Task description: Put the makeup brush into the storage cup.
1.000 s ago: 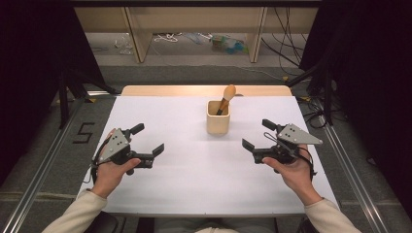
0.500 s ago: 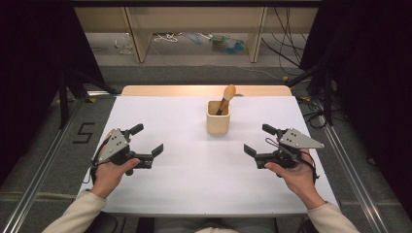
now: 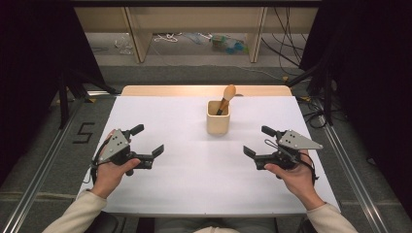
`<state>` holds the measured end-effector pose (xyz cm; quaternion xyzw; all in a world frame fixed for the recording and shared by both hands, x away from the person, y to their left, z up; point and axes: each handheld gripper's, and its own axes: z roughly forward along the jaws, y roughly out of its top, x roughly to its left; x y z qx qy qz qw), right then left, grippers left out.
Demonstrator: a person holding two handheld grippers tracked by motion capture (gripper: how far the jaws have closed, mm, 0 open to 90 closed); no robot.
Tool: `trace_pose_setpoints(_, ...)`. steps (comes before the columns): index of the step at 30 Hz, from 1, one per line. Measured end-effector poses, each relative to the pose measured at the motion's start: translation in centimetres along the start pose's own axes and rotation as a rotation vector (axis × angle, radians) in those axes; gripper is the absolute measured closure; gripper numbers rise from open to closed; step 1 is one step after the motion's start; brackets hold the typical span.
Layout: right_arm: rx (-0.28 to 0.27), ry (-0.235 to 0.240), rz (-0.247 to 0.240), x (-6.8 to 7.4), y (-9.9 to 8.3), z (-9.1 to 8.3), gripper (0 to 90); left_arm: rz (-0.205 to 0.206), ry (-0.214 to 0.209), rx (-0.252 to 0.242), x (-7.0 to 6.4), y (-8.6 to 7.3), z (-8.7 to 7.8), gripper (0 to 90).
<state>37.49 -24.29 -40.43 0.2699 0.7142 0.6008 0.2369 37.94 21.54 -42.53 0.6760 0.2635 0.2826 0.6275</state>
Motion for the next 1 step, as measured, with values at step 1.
trace_pose_setpoints(1,0.001,-0.002,0.001,0.02,0.0,-0.01,4.9,0.001,0.0,-0.002,0.03,0.0,0.01,0.0)
